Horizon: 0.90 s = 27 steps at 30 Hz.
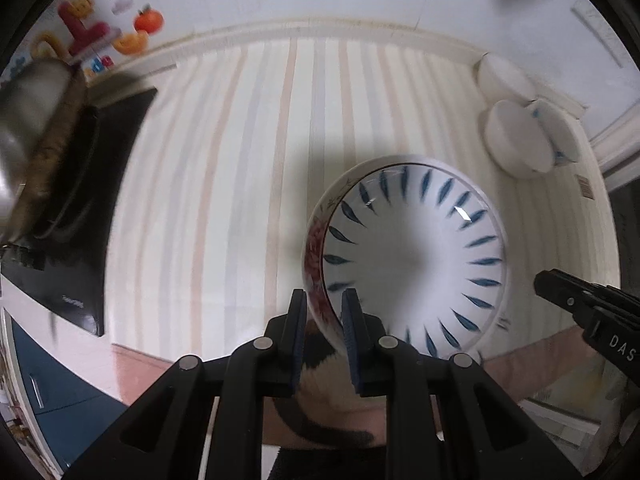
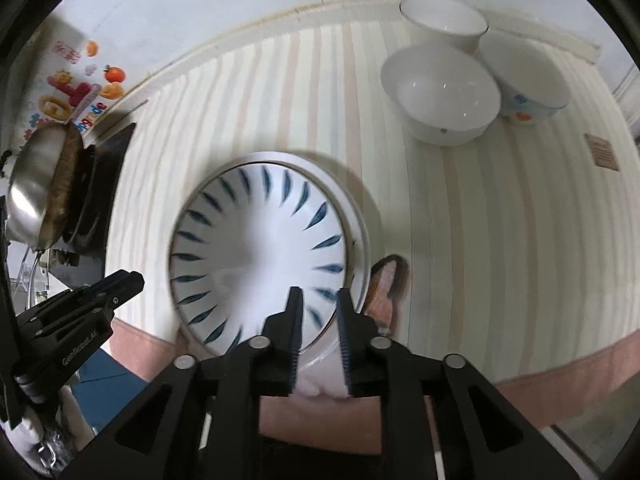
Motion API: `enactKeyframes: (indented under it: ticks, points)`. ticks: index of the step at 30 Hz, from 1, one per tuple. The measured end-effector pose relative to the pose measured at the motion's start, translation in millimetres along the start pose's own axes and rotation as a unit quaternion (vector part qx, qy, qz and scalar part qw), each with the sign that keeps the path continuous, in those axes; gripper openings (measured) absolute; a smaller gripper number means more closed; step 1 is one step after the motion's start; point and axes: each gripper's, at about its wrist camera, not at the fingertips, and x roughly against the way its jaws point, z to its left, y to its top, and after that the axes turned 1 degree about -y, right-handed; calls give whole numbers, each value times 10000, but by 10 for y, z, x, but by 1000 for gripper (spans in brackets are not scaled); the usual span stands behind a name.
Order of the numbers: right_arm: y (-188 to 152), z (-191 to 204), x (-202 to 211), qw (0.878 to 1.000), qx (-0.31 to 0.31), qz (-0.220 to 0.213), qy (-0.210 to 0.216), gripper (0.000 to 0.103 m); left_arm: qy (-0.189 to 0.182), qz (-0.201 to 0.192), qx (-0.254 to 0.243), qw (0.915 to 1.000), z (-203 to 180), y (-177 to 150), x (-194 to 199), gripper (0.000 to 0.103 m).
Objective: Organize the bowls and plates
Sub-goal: 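Carry the blue-striped plate onto the plate stack and open both tools, then raise both tools away from the plate stack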
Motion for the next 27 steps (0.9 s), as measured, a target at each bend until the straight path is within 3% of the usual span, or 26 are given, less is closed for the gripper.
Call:
enactKeyframes:
  ticks: [4,8,11,12,13,17,21,27]
  points:
    - [-225,184,354,9995,107,-304,-40,35,-53,-350,-84,9993,1,-214,372,26]
    - [-537,384,752,9979,228,-601,51,59,-170,-600,-44,9980,5,-459,723,37]
    - [-798,513,1028,9961,326,-815,38,71,-118,-843,-74,9963,-7,-625,967,62]
    - [-867,535,1078,9956,342,-872,26,73,-59,-933,-99,9956,-9,-676,1043,75]
    - [-941,573,1154,9947,358,-959,-2,74,-12,-1044,-123,9945,-2,-737,1131,78]
    - [-1243,672,1458,9912,376,-1270,-86,83,-26,-1239,-147,9922,26,-947,1378,88]
    - [-1441,749,1667,9880,433,-1464,-244,92,-37,-1381,-164,9903,30,-1100,1533,90]
    - [-1704,775,1847,9850,426,-1639,-332,94,-11,-1707,-135,9852,10,-1297,1755,99]
